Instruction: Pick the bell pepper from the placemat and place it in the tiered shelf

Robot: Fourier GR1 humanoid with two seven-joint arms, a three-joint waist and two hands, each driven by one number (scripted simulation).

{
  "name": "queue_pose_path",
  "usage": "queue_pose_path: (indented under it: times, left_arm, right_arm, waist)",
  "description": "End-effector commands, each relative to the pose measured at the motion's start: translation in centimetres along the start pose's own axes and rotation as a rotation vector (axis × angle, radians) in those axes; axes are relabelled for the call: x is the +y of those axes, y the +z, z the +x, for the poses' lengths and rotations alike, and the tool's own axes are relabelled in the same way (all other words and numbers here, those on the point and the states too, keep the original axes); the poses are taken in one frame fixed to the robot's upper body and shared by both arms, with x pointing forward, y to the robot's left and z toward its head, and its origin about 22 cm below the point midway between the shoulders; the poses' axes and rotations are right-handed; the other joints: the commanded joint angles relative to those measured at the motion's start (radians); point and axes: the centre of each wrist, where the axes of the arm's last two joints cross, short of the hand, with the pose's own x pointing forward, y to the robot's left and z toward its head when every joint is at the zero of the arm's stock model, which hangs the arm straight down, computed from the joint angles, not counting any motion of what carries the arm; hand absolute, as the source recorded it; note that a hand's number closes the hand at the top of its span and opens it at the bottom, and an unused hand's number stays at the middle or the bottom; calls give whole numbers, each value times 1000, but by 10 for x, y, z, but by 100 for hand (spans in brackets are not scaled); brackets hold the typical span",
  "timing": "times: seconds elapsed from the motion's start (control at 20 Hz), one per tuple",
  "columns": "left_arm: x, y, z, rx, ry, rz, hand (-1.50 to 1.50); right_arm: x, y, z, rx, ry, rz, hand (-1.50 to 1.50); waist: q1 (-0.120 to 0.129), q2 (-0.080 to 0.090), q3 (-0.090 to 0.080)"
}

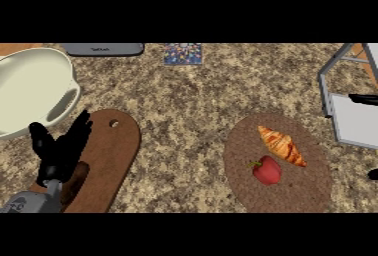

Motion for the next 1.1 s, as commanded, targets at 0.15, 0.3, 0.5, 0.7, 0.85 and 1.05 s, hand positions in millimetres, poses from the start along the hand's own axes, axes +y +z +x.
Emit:
queue_pose_path:
  times: [0.15,0.3,0.5,0.7,0.85,1.05]
  left_arm:
    - [2,2,-17,94,-4,10,0]
    - [16,12,-5,94,0,6,0]
    - [3,4,-15,106,-2,10,0]
    - [6,4,-6,100,9,-22,0]
    - [-2,1,-14,104,15,-13,0]
    - [9,5,-20,94,6,-4,0]
  right_arm:
    - [12,-11,60,21,139,211,-150]
    - [38,-15,78,109,189,195,-150]
    - [64,-32,107,157,205,91,-150]
    - [83,-42,124,240,301,47,-150]
    - [112,-39,138,287,317,57,-150]
    - [129,-59,138,363,378,121,-150]
  waist:
    - [-25,-1,-10]
    - [-17,-3,-10]
    - [-12,2,-10]
    - [3,5,-9]
    - [-4,5,-9]
    - [10,7,-9]
